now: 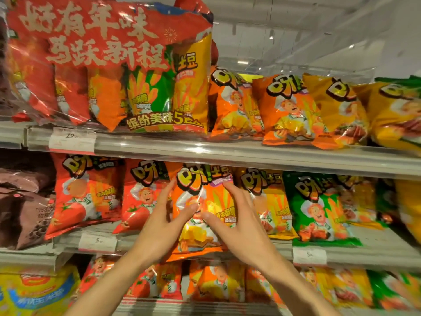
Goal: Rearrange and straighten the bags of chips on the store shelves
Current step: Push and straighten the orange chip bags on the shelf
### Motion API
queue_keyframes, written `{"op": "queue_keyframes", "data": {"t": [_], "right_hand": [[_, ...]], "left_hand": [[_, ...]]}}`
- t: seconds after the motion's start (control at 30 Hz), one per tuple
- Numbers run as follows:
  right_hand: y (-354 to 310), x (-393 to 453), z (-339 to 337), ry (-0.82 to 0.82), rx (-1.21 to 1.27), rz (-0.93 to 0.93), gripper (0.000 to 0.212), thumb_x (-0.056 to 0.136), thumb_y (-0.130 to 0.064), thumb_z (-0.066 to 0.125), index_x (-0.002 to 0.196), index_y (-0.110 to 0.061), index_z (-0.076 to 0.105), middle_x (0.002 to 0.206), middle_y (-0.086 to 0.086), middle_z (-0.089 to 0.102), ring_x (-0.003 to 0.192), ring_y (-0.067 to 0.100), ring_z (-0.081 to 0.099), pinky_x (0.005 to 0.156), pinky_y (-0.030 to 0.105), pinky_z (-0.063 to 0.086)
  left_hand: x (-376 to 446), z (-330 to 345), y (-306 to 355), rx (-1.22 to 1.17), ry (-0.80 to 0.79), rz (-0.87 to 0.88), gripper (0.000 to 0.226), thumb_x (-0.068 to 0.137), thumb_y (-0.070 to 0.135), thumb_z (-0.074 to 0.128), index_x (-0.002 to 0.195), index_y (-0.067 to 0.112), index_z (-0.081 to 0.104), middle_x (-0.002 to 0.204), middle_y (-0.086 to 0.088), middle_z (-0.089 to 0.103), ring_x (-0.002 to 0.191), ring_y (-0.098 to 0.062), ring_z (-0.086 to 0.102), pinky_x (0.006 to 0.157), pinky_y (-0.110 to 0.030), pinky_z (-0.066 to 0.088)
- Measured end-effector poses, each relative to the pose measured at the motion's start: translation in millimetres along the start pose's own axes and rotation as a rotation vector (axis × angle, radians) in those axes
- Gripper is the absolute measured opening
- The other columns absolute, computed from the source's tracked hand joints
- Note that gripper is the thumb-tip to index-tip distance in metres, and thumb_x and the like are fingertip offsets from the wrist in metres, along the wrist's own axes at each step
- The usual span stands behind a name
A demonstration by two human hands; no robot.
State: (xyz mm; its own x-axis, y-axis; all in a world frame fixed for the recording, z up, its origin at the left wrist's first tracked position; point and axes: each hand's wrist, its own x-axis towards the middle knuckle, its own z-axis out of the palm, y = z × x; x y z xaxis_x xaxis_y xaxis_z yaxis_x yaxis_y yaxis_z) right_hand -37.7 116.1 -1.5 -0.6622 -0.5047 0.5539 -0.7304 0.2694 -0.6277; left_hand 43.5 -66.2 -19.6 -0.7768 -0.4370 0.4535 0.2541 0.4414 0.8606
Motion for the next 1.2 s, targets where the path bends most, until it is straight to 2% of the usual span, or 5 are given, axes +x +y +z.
{"op": "queue_keyframes", "data": {"t": [0.23, 0.37, 0.7, 0.93, 1.2], "right_hand": [[63.1, 1.6, -87.4, 0.201, -0.226, -0.029, 0.054, 0.097, -0.051, 0.051, 0.143, -0.027, 0.041, 0.141, -0.005, 0.039, 0.131, 0.008, 0.038, 0.106, 0.028, 0.035], [121.1, 10.2, -135.2, 0.347, -0.661, 0.191, 0.076, 0.088, -0.059, 0.057, 0.142, -0.007, 0.042, 0.144, 0.028, 0.037, 0.135, 0.041, 0.033, 0.109, 0.051, 0.031], [180.8, 13.3, -171.5, 0.199, -0.601, 0.363, 0.085, 0.082, -0.069, 0.058, 0.136, -0.007, 0.037, 0.137, 0.020, 0.042, 0.125, 0.038, 0.045, 0.097, 0.048, 0.044], [215.3, -0.9, -240.0, 0.323, -0.753, 0.421, 0.086, 0.083, -0.063, 0.060, 0.137, 0.000, 0.038, 0.137, 0.030, 0.041, 0.126, 0.045, 0.043, 0.100, 0.056, 0.041], [200.2, -2.1, -229.6, 0.388, -0.939, 0.291, 0.083, 0.085, -0.062, 0.058, 0.132, 0.004, 0.046, 0.134, 0.035, 0.044, 0.133, 0.044, 0.035, 0.114, 0.059, 0.021]], "left_hand": [[-7.2, 66.2, 13.6, -0.051, 0.054, 0.056, 0.072, 0.082, 0.049, 0.069, 0.146, 0.046, 0.037, 0.121, 0.057, 0.045, 0.112, 0.034, 0.040, 0.082, 0.008, 0.033], [-7.0, 99.3, 17.8, -0.021, 0.060, 0.069, 0.067, 0.083, 0.051, 0.066, 0.141, 0.058, 0.034, 0.144, 0.039, 0.040, 0.130, 0.024, 0.032, 0.109, -0.015, 0.029], [-4.7, 132.1, 30.3, 0.057, 0.162, 0.062, 0.071, 0.076, 0.071, 0.062, 0.141, 0.062, 0.035, 0.152, 0.027, 0.039, 0.145, 0.003, 0.028, 0.121, -0.045, 0.024], [-5.4, 138.6, 24.7, 0.074, 0.157, 0.050, 0.054, 0.088, 0.055, 0.065, 0.129, 0.074, 0.035, 0.128, 0.058, 0.038, 0.120, 0.035, 0.030, 0.099, -0.024, 0.032], [-0.1, 125.2, 19.6, 0.065, 0.124, 0.029, 0.068, 0.077, 0.073, 0.062, 0.138, 0.069, 0.031, 0.146, 0.041, 0.037, 0.138, 0.017, 0.028, 0.110, -0.032, 0.031]]}}
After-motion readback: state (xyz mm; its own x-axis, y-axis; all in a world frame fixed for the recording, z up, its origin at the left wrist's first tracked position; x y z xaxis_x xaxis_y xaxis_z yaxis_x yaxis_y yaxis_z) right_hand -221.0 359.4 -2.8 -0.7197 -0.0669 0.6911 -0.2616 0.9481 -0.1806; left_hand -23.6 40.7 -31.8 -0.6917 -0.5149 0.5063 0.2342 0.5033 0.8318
